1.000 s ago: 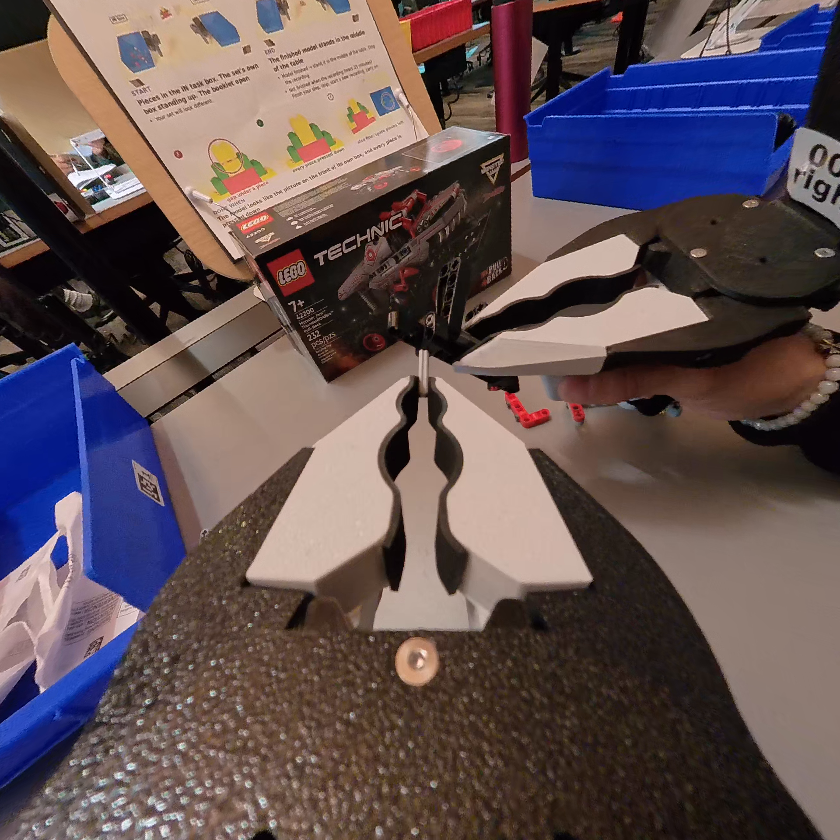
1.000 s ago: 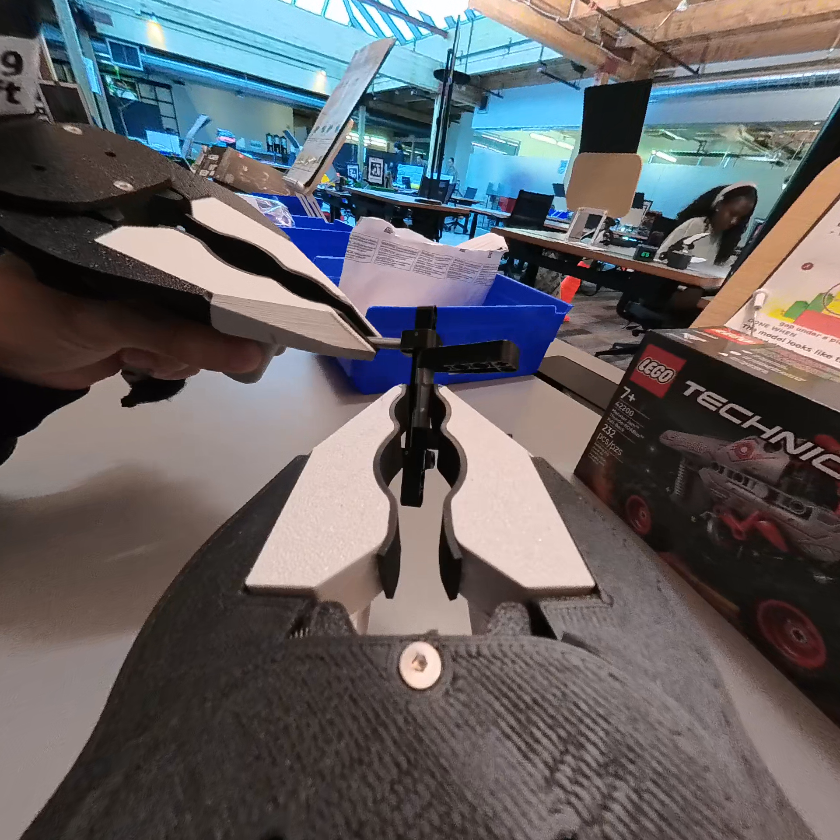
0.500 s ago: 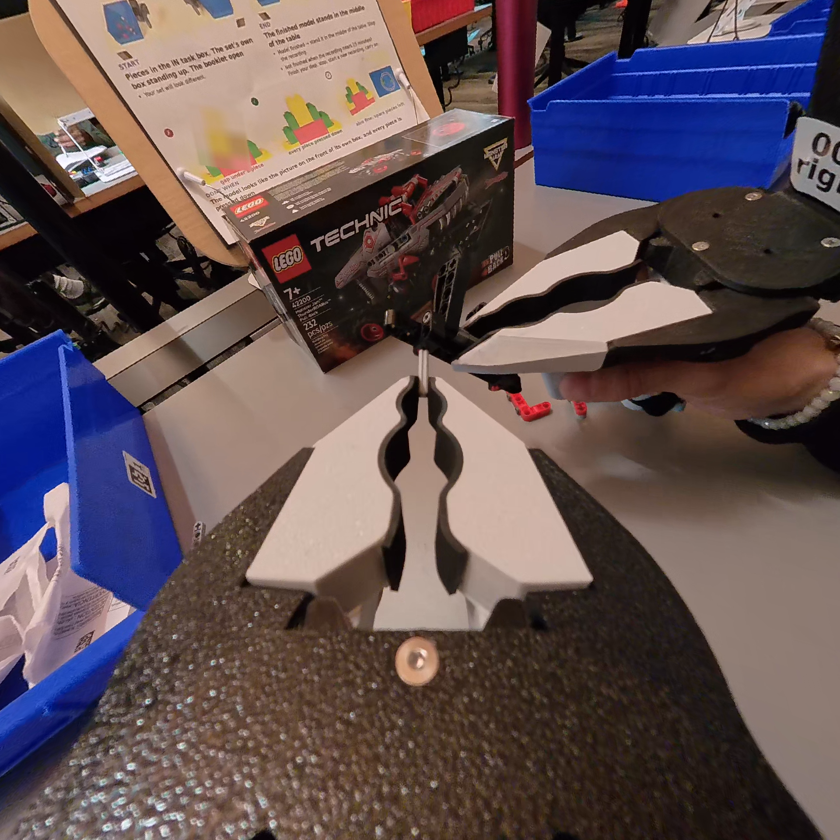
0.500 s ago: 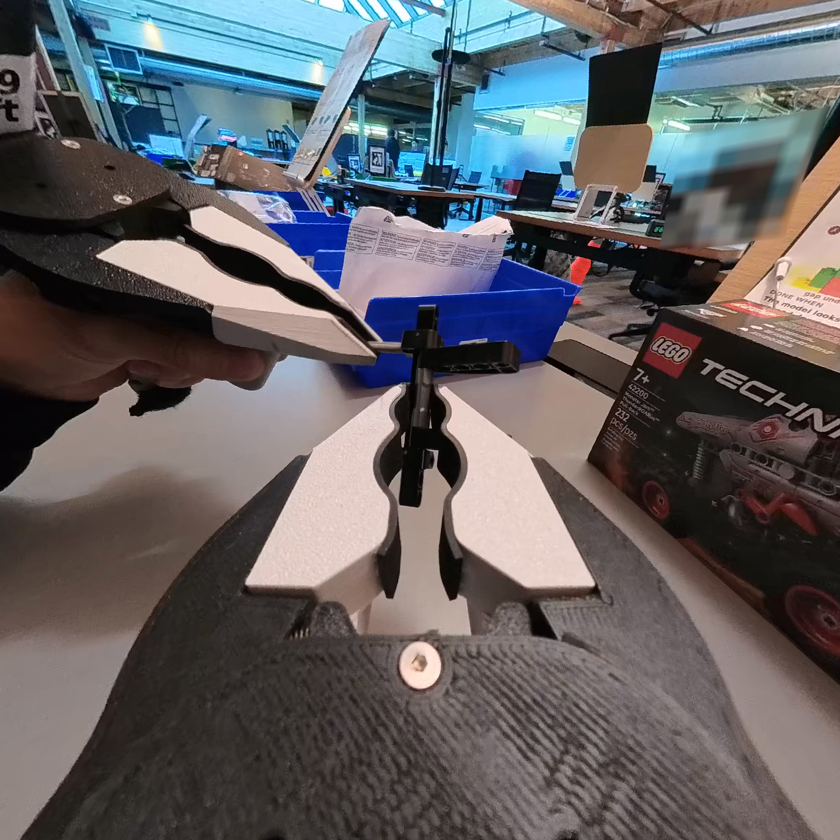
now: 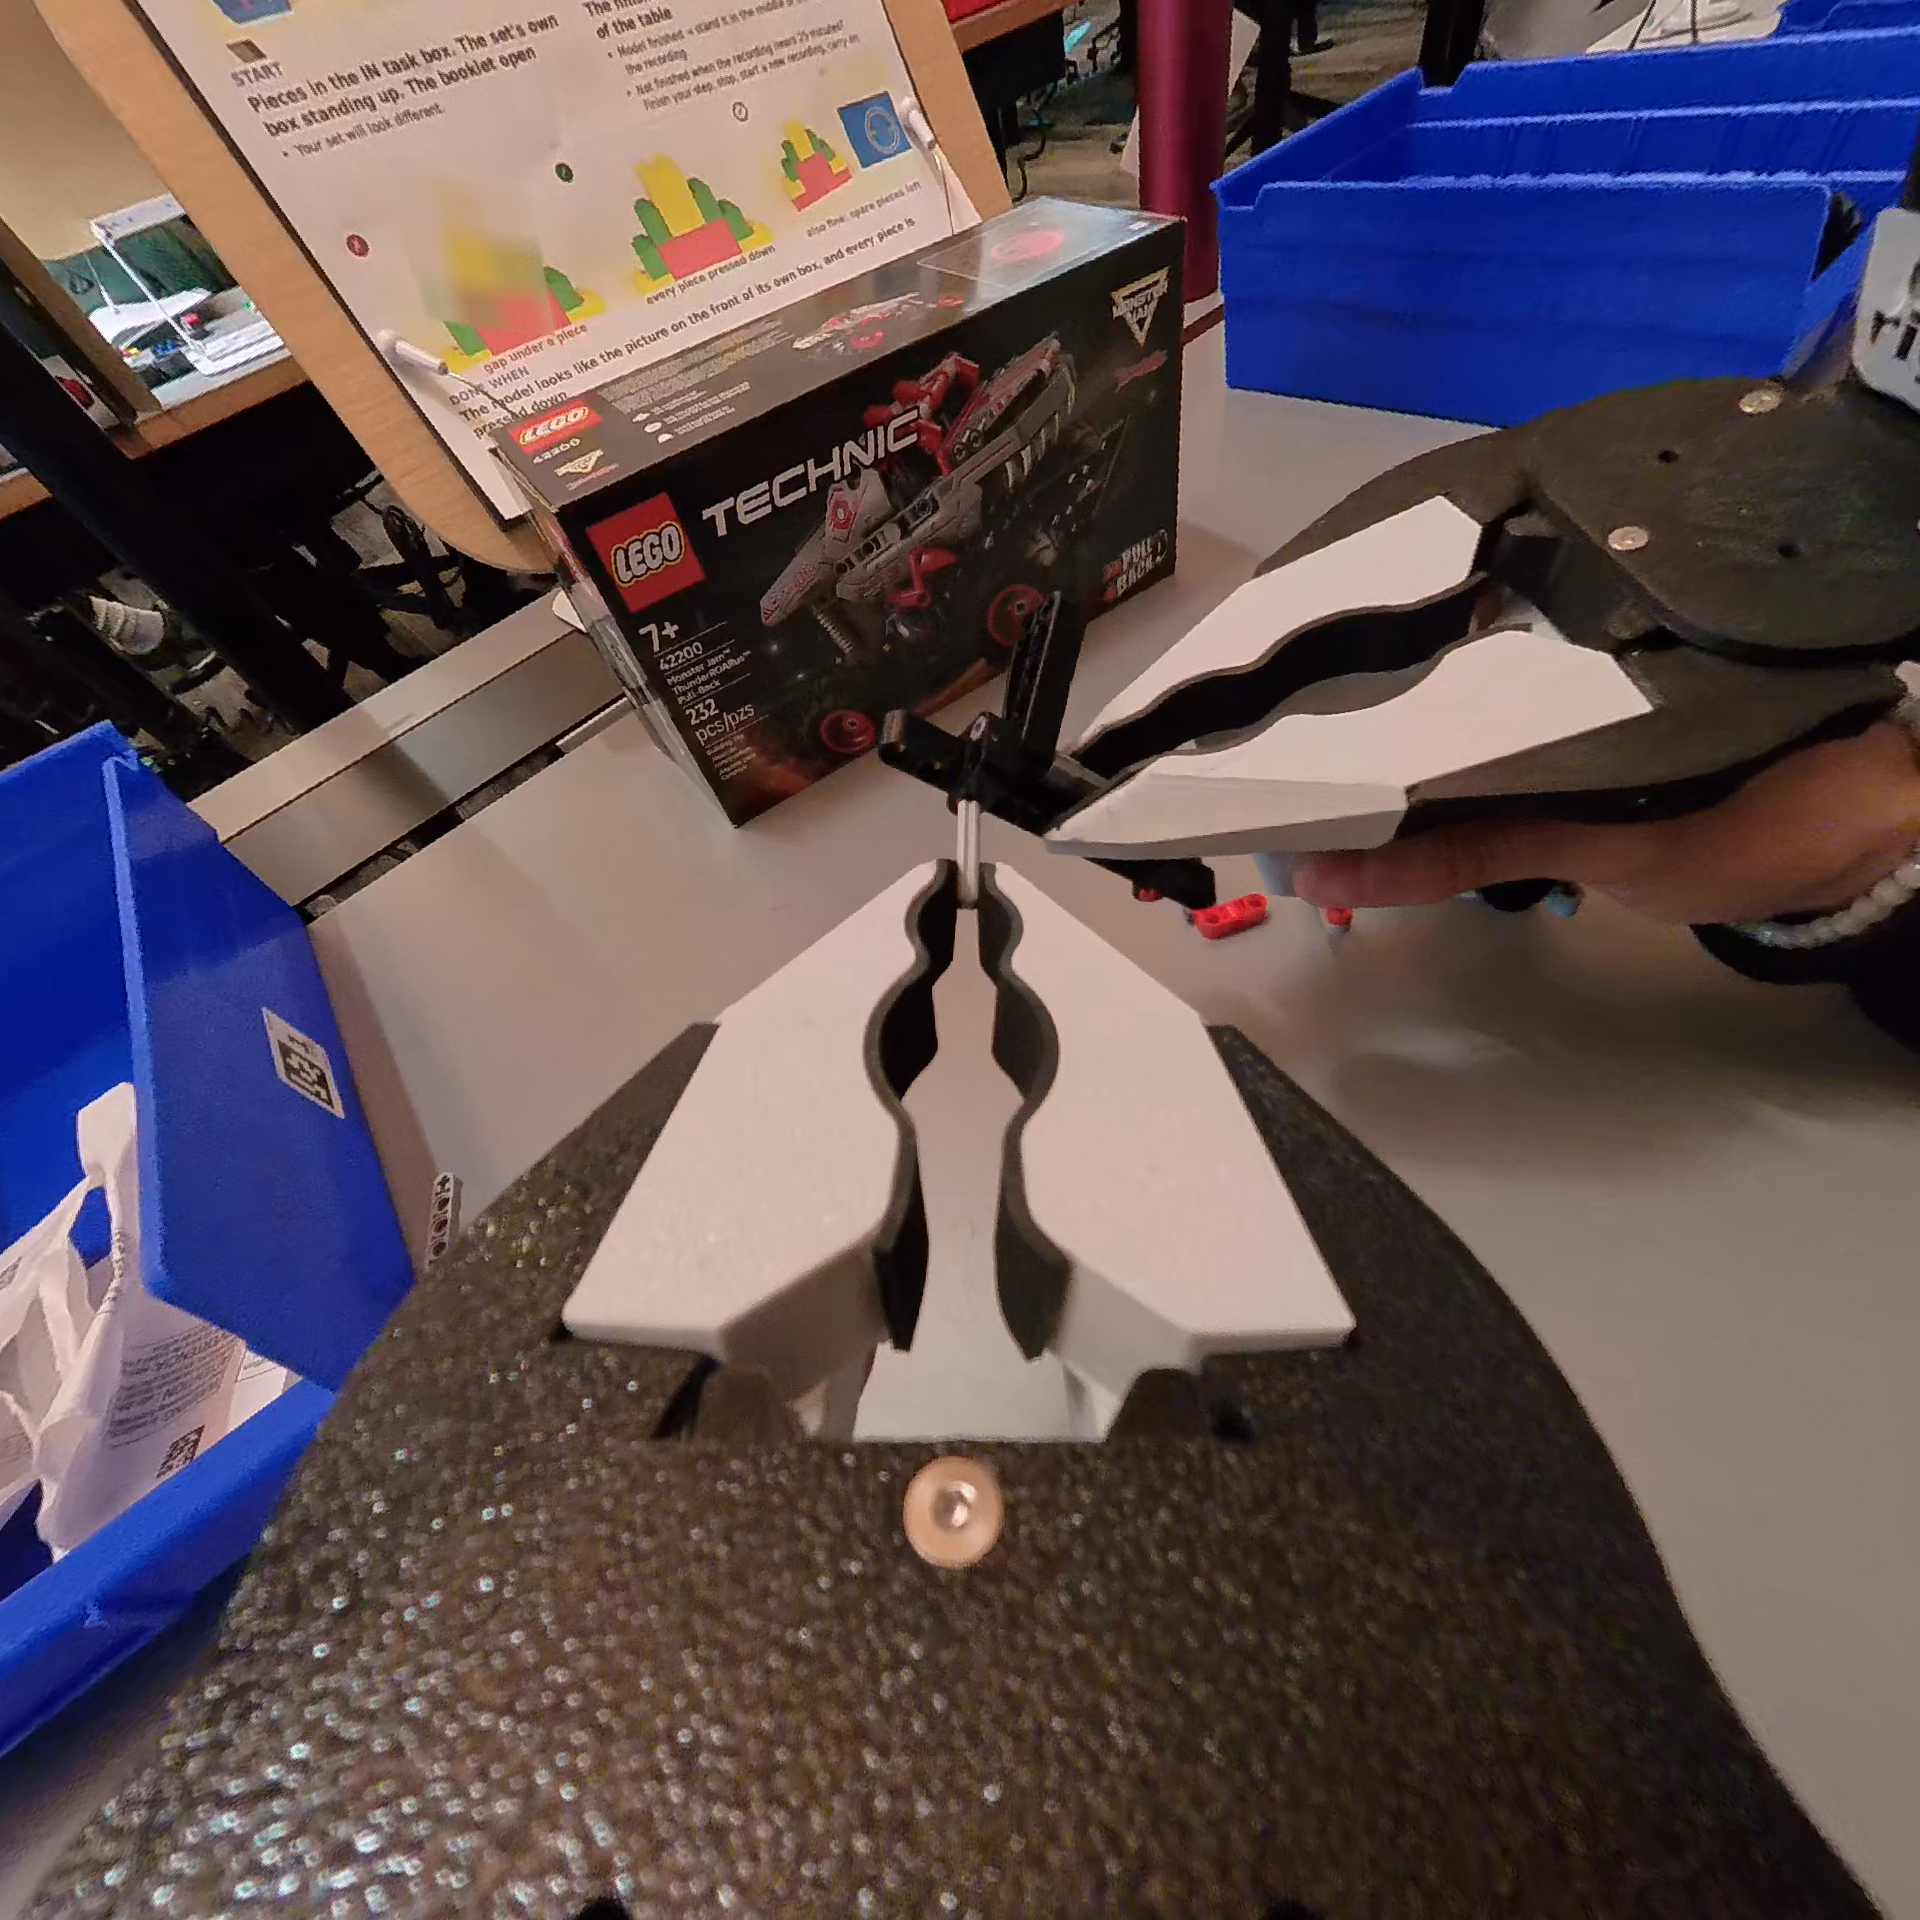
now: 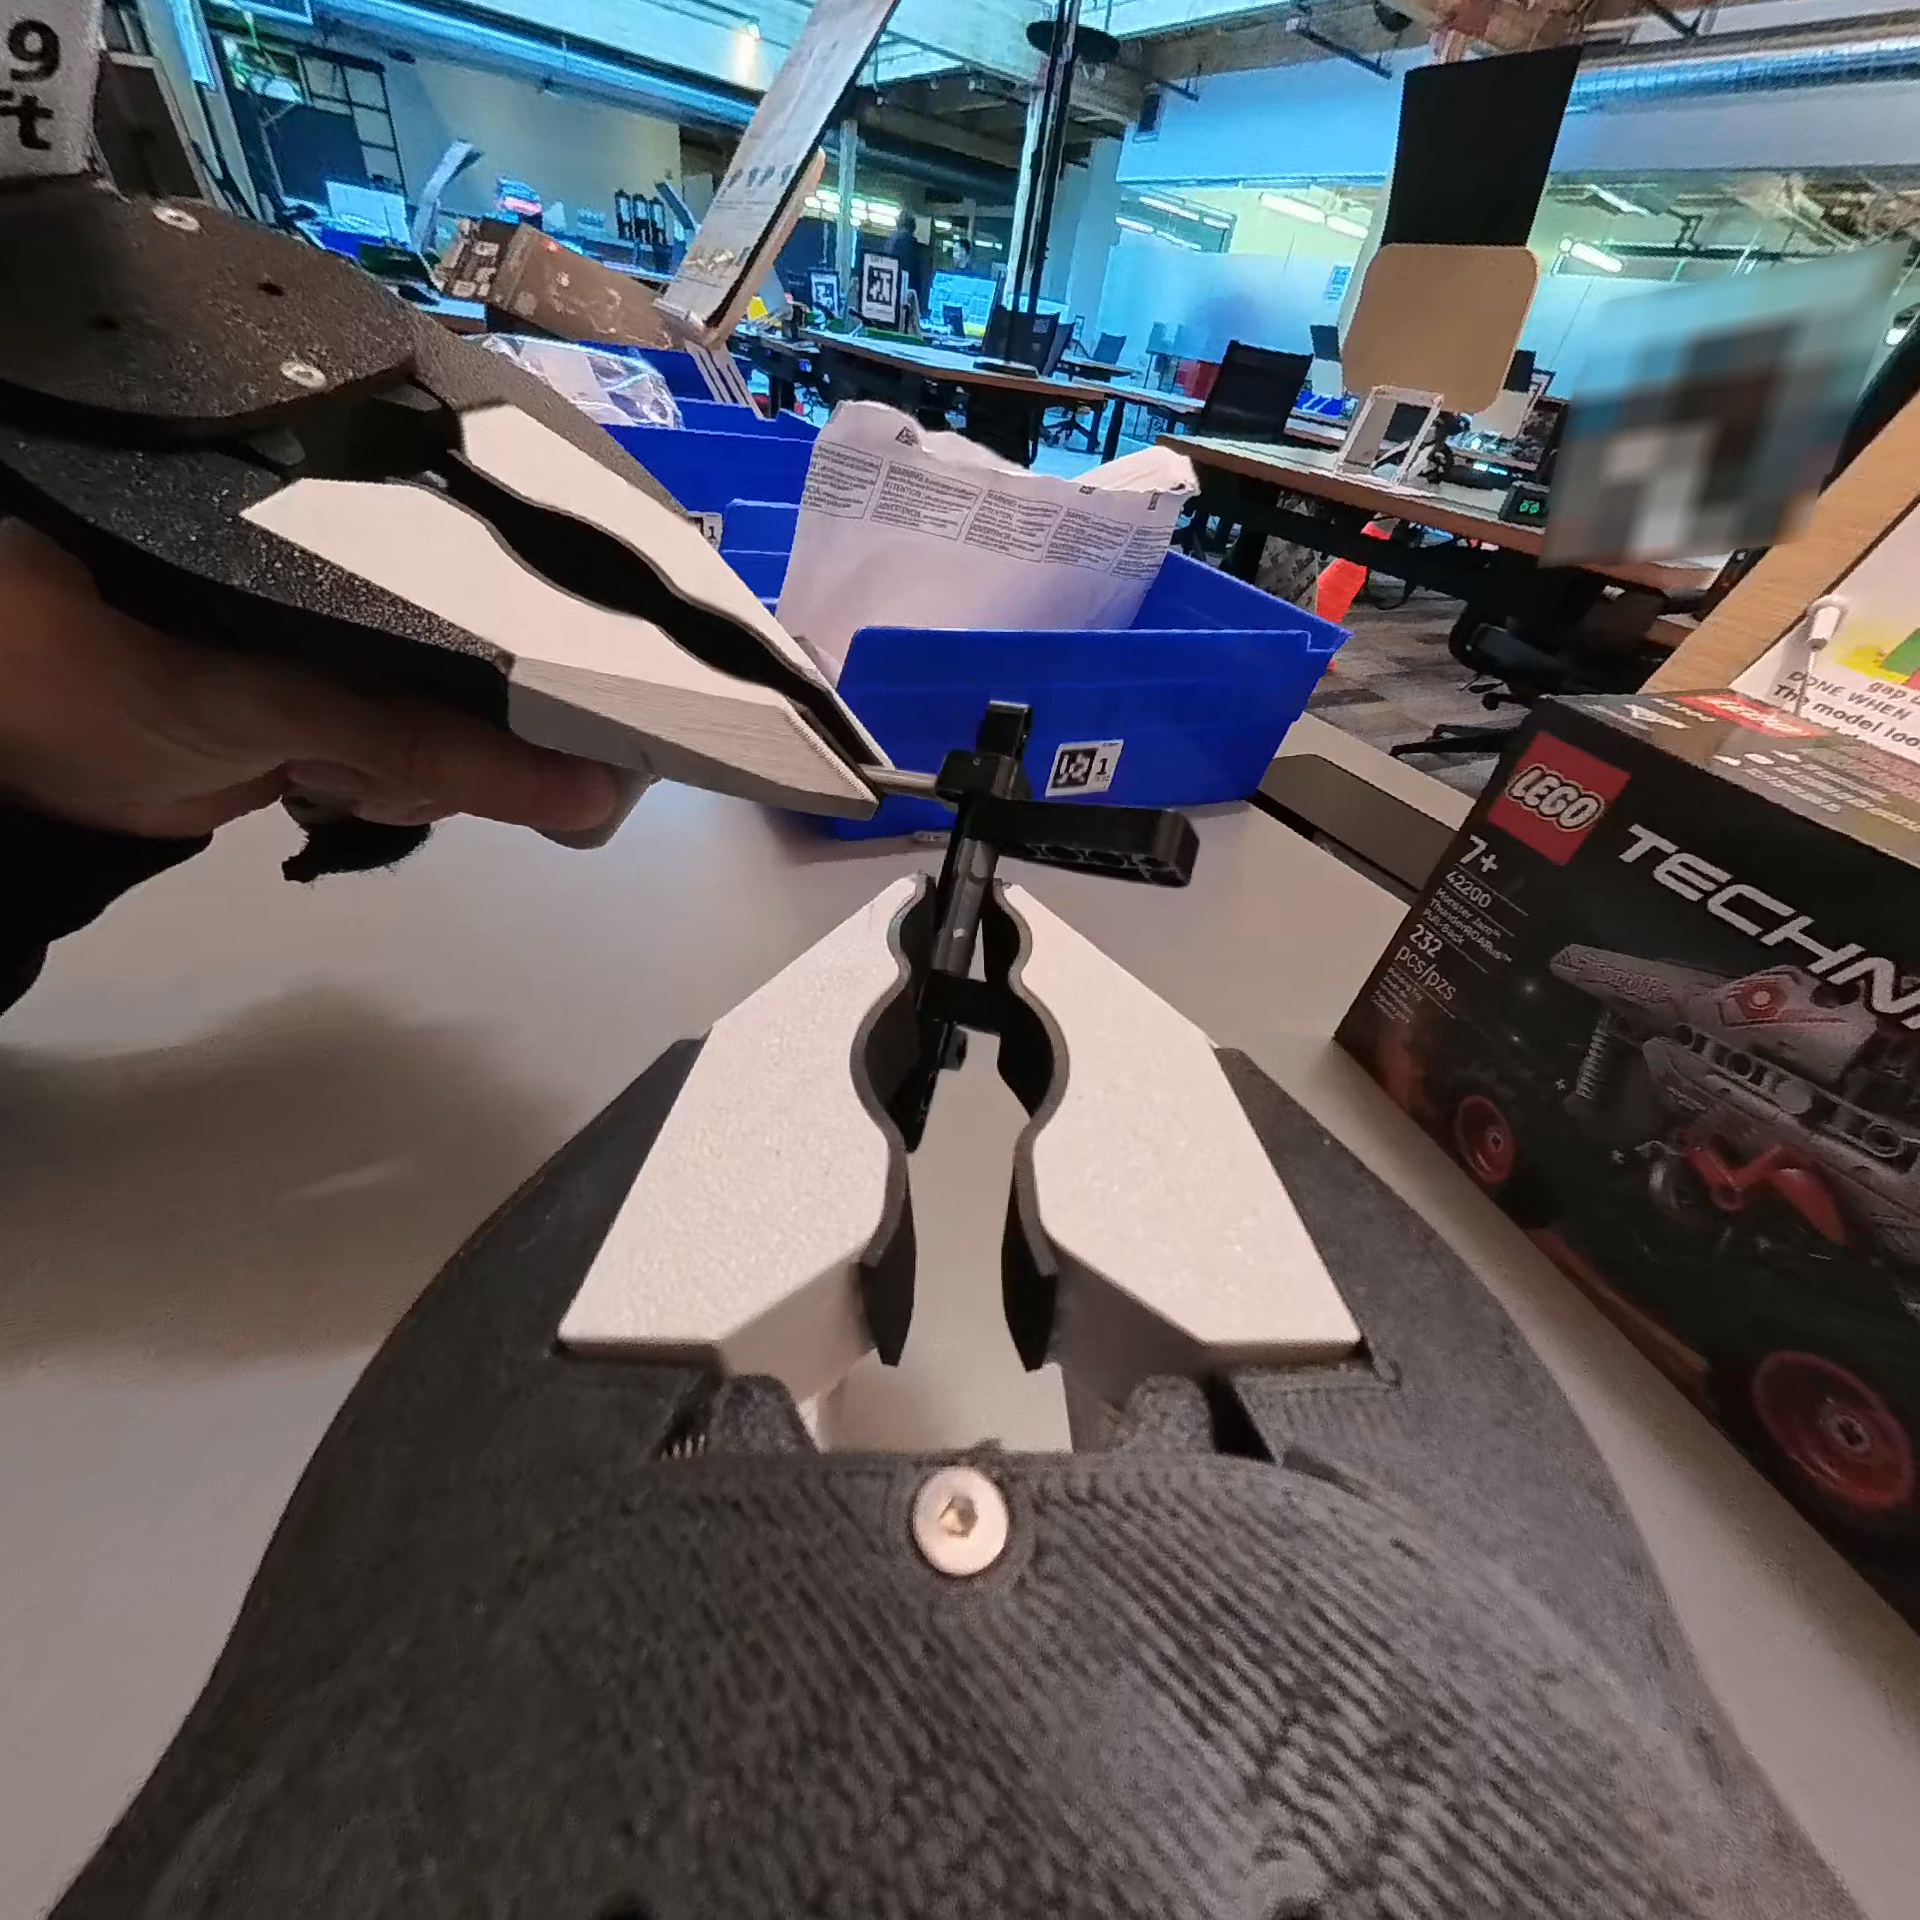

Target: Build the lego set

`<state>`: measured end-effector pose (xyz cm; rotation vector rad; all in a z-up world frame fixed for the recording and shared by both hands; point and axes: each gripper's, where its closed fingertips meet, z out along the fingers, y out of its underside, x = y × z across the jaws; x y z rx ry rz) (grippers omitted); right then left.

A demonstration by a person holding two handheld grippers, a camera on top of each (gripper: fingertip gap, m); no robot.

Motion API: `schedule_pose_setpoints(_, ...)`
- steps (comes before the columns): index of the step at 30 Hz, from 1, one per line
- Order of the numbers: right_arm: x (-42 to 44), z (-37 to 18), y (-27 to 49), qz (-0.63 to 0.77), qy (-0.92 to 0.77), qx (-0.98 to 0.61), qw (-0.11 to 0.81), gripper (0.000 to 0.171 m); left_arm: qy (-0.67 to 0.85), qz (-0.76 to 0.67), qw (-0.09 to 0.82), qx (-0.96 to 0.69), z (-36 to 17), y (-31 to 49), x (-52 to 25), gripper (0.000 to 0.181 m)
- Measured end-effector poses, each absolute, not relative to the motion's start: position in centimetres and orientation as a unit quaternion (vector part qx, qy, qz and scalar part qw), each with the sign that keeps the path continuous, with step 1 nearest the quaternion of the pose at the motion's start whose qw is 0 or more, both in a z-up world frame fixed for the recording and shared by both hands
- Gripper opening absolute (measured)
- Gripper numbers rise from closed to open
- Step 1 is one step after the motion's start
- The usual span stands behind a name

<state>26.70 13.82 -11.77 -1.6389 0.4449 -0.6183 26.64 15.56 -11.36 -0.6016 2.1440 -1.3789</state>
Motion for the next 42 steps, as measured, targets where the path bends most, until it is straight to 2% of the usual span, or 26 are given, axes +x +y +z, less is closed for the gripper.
schedule_pose_setpoints(5,27.0,-12.8,13.7,-0.265,0.193,-0.736,0.593,0.008,0.803,-0.492,0.252,-0.223,-12.5,15.9,27.0,0.002)
schedule_pose_setpoints(9,26.5,-17.3,14.7,-0.185,0.226,-0.815,0.5,0.008,0.807,-0.47,0.263,-0.243,-12.8,18.1,27.9,0.002)
schedule_pose_setpoints(11,25.6,-19.1,15.5,-0.157,0.214,-0.85,0.454,0.008,0.8,-0.5,0.235,-0.233,-12.5,17.8,27.5,0.002)
schedule_pose_setpoints(16,24.9,-21.4,15.6,-0.149,0.173,-0.897,0.379,0.028,0.826,-0.504,0.194,-0.161,-15.1,16.5,26.6,0.002)
schedule_pose_setpoints(19,24.2,-19.3,14.6,-0.13,0.168,-0.885,0.414,0.044,0.817,-0.527,0.215,-0.089,-14.5,15.2,25.4,0.002)
schedule_pose_setpoints(24,23.3,-12.1,12.6,0.004,0.245,-0.765,0.595,0.032,0.777,-0.528,0.339,0.044,-11.1,12.2,22.9,0.002)
schedule_pose_setpoints(31,20.6,-10.4,11.4,0.089,0.23,-0.726,0.642,0.026,0.767,-0.492,0.4,0.097,-10.7,10.3,21.8,0.002)
schedule_pose_setpoints(36,20.6,-10.1,10.8,0.103,0.232,-0.707,0.66,0.009,0.756,-0.505,0.401,0.112,-10.4,9.7,21.2,0.002)
schedule_pose_setpoints(42,20.0,-10.1,9.7,0.054,0.189,-0.738,0.646,0.003,0.741,-0.537,0.386,0.118,-10.3,8.7,20.5,0.002)
